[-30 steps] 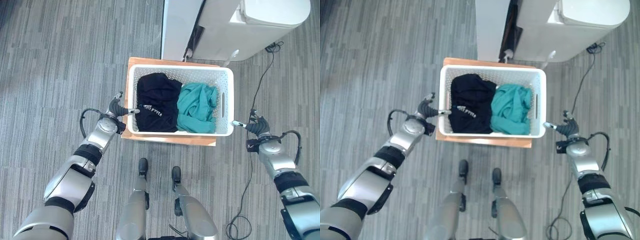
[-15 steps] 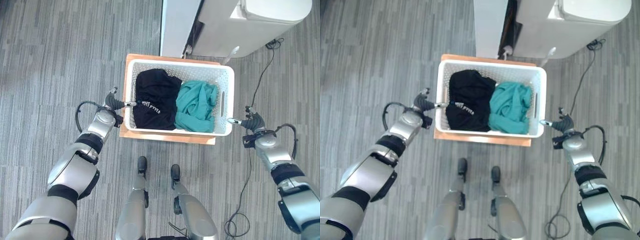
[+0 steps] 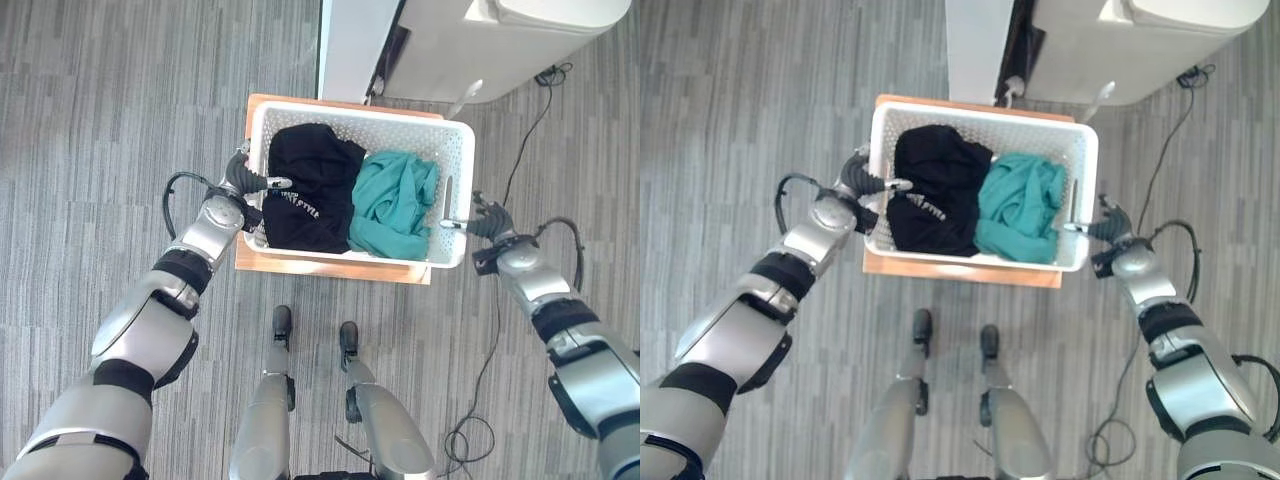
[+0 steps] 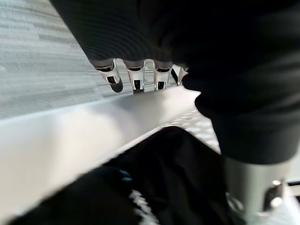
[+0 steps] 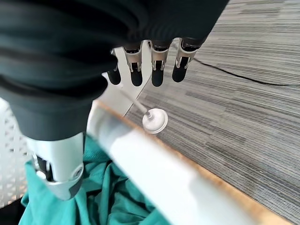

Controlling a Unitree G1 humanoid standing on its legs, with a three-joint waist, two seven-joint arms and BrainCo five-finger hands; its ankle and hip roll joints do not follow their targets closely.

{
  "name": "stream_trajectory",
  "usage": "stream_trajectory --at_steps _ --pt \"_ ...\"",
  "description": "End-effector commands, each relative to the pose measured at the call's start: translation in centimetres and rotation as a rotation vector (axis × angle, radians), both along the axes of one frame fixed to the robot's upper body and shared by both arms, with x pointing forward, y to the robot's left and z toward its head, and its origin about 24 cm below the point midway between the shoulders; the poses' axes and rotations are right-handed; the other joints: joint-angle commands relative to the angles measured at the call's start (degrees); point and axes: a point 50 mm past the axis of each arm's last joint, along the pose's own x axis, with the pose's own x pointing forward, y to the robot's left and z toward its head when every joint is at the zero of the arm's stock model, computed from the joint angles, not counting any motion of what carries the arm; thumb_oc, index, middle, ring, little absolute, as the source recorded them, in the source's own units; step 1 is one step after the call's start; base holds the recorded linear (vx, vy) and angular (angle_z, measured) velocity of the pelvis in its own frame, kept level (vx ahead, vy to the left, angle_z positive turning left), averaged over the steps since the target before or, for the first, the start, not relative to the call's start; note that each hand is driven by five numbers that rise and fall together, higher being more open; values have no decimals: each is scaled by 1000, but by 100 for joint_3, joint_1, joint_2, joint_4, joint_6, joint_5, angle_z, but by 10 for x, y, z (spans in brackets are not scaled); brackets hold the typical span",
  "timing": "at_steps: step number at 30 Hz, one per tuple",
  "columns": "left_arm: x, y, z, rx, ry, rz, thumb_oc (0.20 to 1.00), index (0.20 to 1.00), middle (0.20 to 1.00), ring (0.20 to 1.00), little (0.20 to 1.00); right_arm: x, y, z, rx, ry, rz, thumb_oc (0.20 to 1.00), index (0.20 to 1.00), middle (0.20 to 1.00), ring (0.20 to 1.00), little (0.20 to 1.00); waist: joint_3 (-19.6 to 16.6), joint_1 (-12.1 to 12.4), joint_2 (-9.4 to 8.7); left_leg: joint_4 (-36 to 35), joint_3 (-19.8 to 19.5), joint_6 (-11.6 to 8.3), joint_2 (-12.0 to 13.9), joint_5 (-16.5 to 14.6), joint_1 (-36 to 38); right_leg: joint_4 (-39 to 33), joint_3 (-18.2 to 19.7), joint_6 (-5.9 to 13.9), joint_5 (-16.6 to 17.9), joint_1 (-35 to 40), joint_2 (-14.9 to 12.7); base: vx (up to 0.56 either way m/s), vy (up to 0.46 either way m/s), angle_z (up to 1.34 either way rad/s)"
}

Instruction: Grab the laundry basket,head to the washer,open it,put in the laundry and shut it.

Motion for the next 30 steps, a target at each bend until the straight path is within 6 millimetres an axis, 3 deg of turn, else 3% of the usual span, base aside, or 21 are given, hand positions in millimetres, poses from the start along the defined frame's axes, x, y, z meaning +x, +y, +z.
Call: stream_trajectory --at_steps 1,8,17,19,20,21,22,30 --pt "8 -4 21 17 -11 24 1000 1000 1000 1000 1000 4 -7 13 -28 -16 -21 1000 1000 1000 1000 1000 -119 38 -66 449 -42 -129 132 -624 232 407 147 469 194 -497 -527 0 0 0" --pt "4 21 -3 40 138 124 1000 1000 1000 1000 1000 17 16 14 -17 29 11 1000 1000 1000 1000 1000 -102 -12 -68 406 35 -122 142 -616 275 424 227 466 210 -550 -497 5 19 -4" --pt "8 22 25 134 74 135 1000 1000 1000 1000 1000 26 43 20 -24 15 80 1000 1000 1000 1000 1000 -101 -107 -110 302 107 -131 163 -600 316 430 293 466 223 -616 -463 7 15 -9" --pt "8 23 26 163 77 139 492 492 492 492 492 27 47 22 -22 8 89 1000 1000 1000 1000 1000 -105 -119 -112 271 118 -129 175 -591 323 423 308 472 233 -632 -462 0 0 0" --pt "8 24 26 177 82 138 200 200 200 200 200 27 48 23 -22 5 94 749 749 749 749 749 -106 -131 -113 258 121 -126 176 -587 324 419 310 475 238 -639 -459 8 12 -3" --pt "8 25 25 192 87 139 200 200 200 200 200 27 49 24 -19 3 97 385 385 385 385 385 -109 -136 -112 240 127 -126 180 -581 331 412 313 474 239 -644 -455 0 0 0" --pt "7 25 25 217 88 137 200 200 200 200 200 28 50 25 -18 -1 102 200 200 200 200 200 -111 -143 -110 228 132 -126 182 -576 335 403 315 476 243 -645 -454 0 0 0" --pt "7 19 19 462 78 73 200 200 200 200 200 25 47 33 -65 -54 134 200 200 200 200 200 -124 -122 -66 107 129 -122 189 -549 391 389 293 495 244 -650 -446 4 2 -5"
